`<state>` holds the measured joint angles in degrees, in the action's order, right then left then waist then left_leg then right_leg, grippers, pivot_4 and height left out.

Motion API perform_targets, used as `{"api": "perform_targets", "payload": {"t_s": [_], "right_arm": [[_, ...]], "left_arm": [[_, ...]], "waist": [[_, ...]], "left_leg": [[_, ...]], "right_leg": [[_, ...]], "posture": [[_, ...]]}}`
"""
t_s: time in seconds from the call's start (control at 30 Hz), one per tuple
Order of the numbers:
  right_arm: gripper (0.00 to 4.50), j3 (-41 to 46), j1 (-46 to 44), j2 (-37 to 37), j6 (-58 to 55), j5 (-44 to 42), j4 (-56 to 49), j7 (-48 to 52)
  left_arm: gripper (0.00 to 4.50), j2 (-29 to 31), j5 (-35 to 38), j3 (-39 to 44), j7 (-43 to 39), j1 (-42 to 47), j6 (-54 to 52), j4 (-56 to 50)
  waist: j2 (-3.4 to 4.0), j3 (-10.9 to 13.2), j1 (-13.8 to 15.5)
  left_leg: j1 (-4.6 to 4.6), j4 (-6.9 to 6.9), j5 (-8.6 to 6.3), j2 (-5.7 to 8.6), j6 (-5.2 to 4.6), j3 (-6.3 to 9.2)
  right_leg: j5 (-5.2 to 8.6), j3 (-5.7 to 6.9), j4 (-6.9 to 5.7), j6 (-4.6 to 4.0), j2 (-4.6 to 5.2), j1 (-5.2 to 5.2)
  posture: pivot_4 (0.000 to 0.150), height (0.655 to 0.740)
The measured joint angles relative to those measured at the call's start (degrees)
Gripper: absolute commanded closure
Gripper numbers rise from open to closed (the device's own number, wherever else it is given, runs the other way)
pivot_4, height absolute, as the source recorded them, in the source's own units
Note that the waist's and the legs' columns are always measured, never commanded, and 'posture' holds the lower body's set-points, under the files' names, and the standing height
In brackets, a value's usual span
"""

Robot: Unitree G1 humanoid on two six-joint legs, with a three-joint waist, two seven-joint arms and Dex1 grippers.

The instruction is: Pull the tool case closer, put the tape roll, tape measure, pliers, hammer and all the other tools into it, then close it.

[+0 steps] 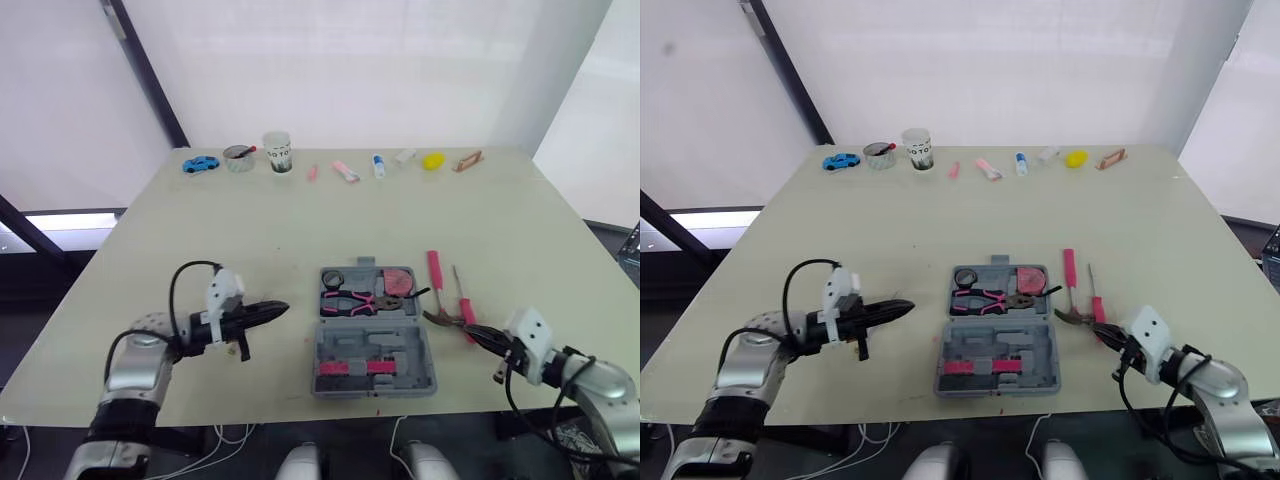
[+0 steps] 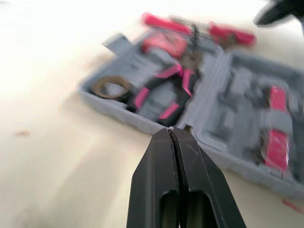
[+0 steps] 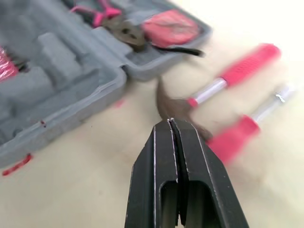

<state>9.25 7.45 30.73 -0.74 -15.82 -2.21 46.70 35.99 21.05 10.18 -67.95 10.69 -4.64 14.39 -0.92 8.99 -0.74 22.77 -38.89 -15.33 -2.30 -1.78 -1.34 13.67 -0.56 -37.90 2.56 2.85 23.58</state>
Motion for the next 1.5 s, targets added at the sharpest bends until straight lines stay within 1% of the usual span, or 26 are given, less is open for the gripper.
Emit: {"api": "perform_targets", "payload": {"t_s": [0.13, 0.17, 0.2, 0.23, 0.27, 0.33, 0.37, 0.4, 0.43, 0.47, 0.5, 0.53, 0.57, 0.63, 0.8, 0.93, 0.97, 1.03, 1.17, 1.27, 1.37, 1.5], "right_arm": [[4.5, 5.15, 5.42, -0.43, 0.77, -2.35, -0.73, -1.75], [4.25, 7.26, 7.33, -0.75, 0.92, -3.42, -0.79, -2.43], [3.99, 8.64, 8.48, -0.91, 0.98, -4.08, -0.76, -2.81], [3.78, 10.31, 9.83, -1.3, 1.03, -5.05, -0.76, -3.08], [3.42, 11.88, 11.07, -1.82, 1.18, -6.16, -0.82, -3.22], [2.46, 13.99, 13.61, -2.53, 1.44, -8.16, -0.83, -2.84], [2.03, 14.67, 14.77, -3.06, 1.56, -9.14, -0.8, -2.4], [1.42, 15.02, 15.2, -3.33, 1.74, -9.74, -0.79, -2.05], [1.27, 16.19, 16.63, -3.89, 2.31, -10.98, -0.44, -1.17], [0.96, 16.87, 17.3, -4.02, 3.37, -11.29, 0.82, -0.6], [0.78, 16.97, 17.36, -4.05, 3.51, -11.32, 0.93, -0.56], [0.48, 18.14, 18.38, -4.21, 4.26, -11.5, 1.97, -0.25], [0.07, 19.13, 19.24, -4.73, 5.2, -11.82, 3.19, -0.02], [0.02, 19.75, 20.6, -5.95, 6.03, -12.07, 4.08, 0.04], [0.02, 19.69, 19.55, -6.4, 6.77, -10.49, 3.18, -2.19], [0.02, 18.25, 17.69, -4.92, 4.5, -10.55, -1.02, -3.13], [0.02, 17.98, 17.13, -4.26, 2.94, -11.49, -2.72, -2.93], [0.02, 17.15, 16.18, -2.08, -0.19, -13.53, -6.64, -1.94], [0.02, 13.61, 11.67, 0.99, -4.94, -14.78, -10.6, -0.88], [0.02, 10.16, 6.02, 2.81, -8.14, -15.08, -11.8, -0.61], [0.02, 6.45, 2.54, 4.85, -11.32, -18.46, -16.78, 3.42], [0.02, -0.22, -3.18, 6.68, -12.99, -17.29, -17.63, 6.94]], "left_arm": [[4.46, 1.01, 1.91, 5.53, 2.76, -6.6, -0.09, -2.59], [3.96, 1.2, 2.33, 7.56, 3.92, -9.53, -0.04, -3.03], [3.81, 1.27, 2.62, 8.81, 4.69, -11.25, -0.03, -3.05], [3.39, 1.25, 2.83, 10.24, 5.69, -13.01, 0.11, -3.12], [3.02, 1.12, 3.12, 11.81, 6.68, -14.58, 0.36, -3.15], [2.08, 0.52, 3.91, 14.64, 8.77, -17.02, 0.83, -3.22], [1.68, 0.2, 4.04, 15.74, 9.79, -18.24, 1.08, -3.44], [1.07, -0.21, 4.15, 16.35, 10.34, -18.9, 1.21, -3.71], [0.94, -1.02, 4.59, 17.04, 11.56, -20.6, 1.55, -4.49], [0.7, -2.06, 4.65, 17.9, 13.04, -22.98, 1.74, -5.91], [0.5, -2.22, 4.65, 18.01, 13.16, -23.18, 1.78, -6.13], [0.16, -3.3, 4.91, 18.62, 14.14, -25.34, 2.1, -7.58], [0.0, -4.42, 5.14, 19.11, 15.39, -27.36, 2.2, -9.48], [0.0, -6.0, 5.22, 19.06, 16.91, -30.13, 2.15, -11.41], [0.0, -6.47, 5.07, 18.2, 18.69, -29.97, 2.14, -13.28], [0.0, -6.8, 4.47, 15.9, 20.7, -28.61, 1.82, -14.16], [0.0, -6.91, 4.08, 15.23, 21.4, -28.28, 1.31, -14.61], [0.0, -6.95, 3.06, 13.58, 23.01, -27.6, 0.01, -15.63], [0.0, -7.38, -0.84, 9.92, 29.02, -24.99, -3.62, -17.53], [0.0, -9.41, -2.74, 6.35, 33.24, -22.8, -6.92, -20.58], [0.0, -10.25, -4.02, 3.62, 36.89, -20.76, -10.86, -23.37], [0.0, -10.13, -6.81, 1.4, 41.12, -18.3, -15.95, -23.68]], "waist": [[0.01, 0.01, 0.04], [0.01, 0.01, 0.04], [0.01, 0.01, 0.05], [0.0, 0.01, 0.09], [0.0, 0.01, 0.11], [0.0, 0.01, 0.25], [0.0, 0.01, 0.28], [0.0, 0.01, 0.27], [0.02, 0.01, 0.28], [-0.02, 0.0, 0.2], [-0.03, 0.0, 0.19], [-0.03, -0.01, 0.12], [-0.05, -0.02, 0.11], [-0.06, -0.03, 0.14], [-0.04, -0.03, 0.15], [-0.02, -0.04, 0.09], [-0.03, -0.04, 0.09], [-0.04, -0.03, 0.14], [-0.08, -0.03, 0.16], [-0.08, -0.02, 0.16], [-0.12, -0.04, 0.17], [-0.15, -0.02, 0.13]], "left_leg": [[-0.01, 0.03, -0.01, -0.05, 0.01, -0.08], [-0.02, 0.06, -0.01, -0.07, 0.01, -0.11], [-0.02, 0.07, -0.01, -0.08, 0.01, -0.12], [-0.02, 0.07, -0.01, -0.08, 0.01, -0.13], [-0.02, 0.07, -0.01, -0.08, 0.01, -0.12], [-0.03, 0.07, -0.01, -0.12, 0.01, -0.11], [-0.04, 0.07, -0.01, -0.13, 0.02, -0.1], [-0.04, 0.07, -0.01, -0.14, 0.02, -0.12], [-0.06, 0.07, -0.01, -0.14, 0.02, -0.15], [-0.06, 0.07, -0.02, -0.15, 0.03, -0.17], [-0.06, 0.07, -0.02, -0.16, 0.03, -0.17], [-0.07, 0.13, -0.03, -0.16, 0.04, -0.25], [-0.07, 0.25, -0.02, -0.17, 0.04, -0.27], [-0.1, 0.45, -0.02, -0.13, 0.04, -0.31], [-0.12, 0.44, -0.02, -0.08, 0.04, -0.33], [-0.14, 0.44, -0.02, -0.05, 0.03, -0.43], [-0.13, 0.44, -0.02, -0.05, 0.03, -0.43], [-0.12, 0.47, -0.02, -0.04, 0.03, -0.45], [-0.11, 0.46, -0.02, -0.03, 0.03, -0.42], [-0.13, 0.42, -0.01, 0.02, 0.02, -0.45], [-0.11, 0.45, -0.01, 0.06, 0.02, -0.31], [-0.09, 0.48, -0.01, 0.08, 0.02, -0.2]], "right_leg": [[0.12, -0.07, 0.04, -0.2, 0.09, 0.0], [0.12, -0.09, 0.05, -0.2, 0.14, 0.01], [0.13, -0.1, 0.06, -0.2, 0.15, 0.01], [0.13, -0.09, 0.06, -0.19, 0.17, 0.02], [0.14, -0.09, 0.06, -0.19, 0.18, 0.02], [0.15, -0.07, 0.06, -0.18, 0.23, 0.02], [0.17, -0.05, 0.06, -0.15, 0.24, 0.02], [0.18, -0.07, 0.06, -0.14, 0.25, 0.03], [0.26, -0.08, 0.06, 0.01, 0.3, 0.02], [0.28, -0.1, 0.08, 0.03, 0.32, 0.04], [0.28, -0.11, 0.08, 0.03, 0.34, 0.04], [0.27, -0.15, 0.1, 0.02, 0.43, 0.06], [0.27, -0.18, 0.21, 0.01, 0.68, 0.08], [0.27, -0.16, 0.3, -0.01, 0.72, 0.1], [0.28, -0.14, 0.27, 0.02, 0.69, 0.12], [0.27, -0.22, 0.27, 0.0, 0.48, 0.12], [0.16, -0.23, 0.28, -0.17, 0.45, 0.12], [0.16, -0.23, 0.3, -0.18, 0.42, 0.12], [0.15, -0.23, 0.3, -0.17, 0.34, 0.12], [0.11, -0.3, 0.27, -0.13, 0.3, 0.1], [0.1, -0.26, 0.28, -0.13, 0.13, 0.08], [0.0, -0.2, 0.29, 0.03, 0.05, 0.09]], "posture": [[0.15, 0.74], [0.15, 0.74], [0.15, 0.74], [0.15, 0.74], [0.15, 0.74], [0.15, 0.74], [0.15, 0.74], [0.15, 0.74], [0.15, 0.74], [0.15, 0.74], [0.15, 0.74], [0.15, 0.74], [0.15, 0.74], [0.15, 0.74], [0.15, 0.74], [0.15, 0.74], [0.15, 0.74], [0.15, 0.74], [0.15, 0.74], [0.15, 0.74], [0.15, 0.74], [0.15, 0.74]]}}
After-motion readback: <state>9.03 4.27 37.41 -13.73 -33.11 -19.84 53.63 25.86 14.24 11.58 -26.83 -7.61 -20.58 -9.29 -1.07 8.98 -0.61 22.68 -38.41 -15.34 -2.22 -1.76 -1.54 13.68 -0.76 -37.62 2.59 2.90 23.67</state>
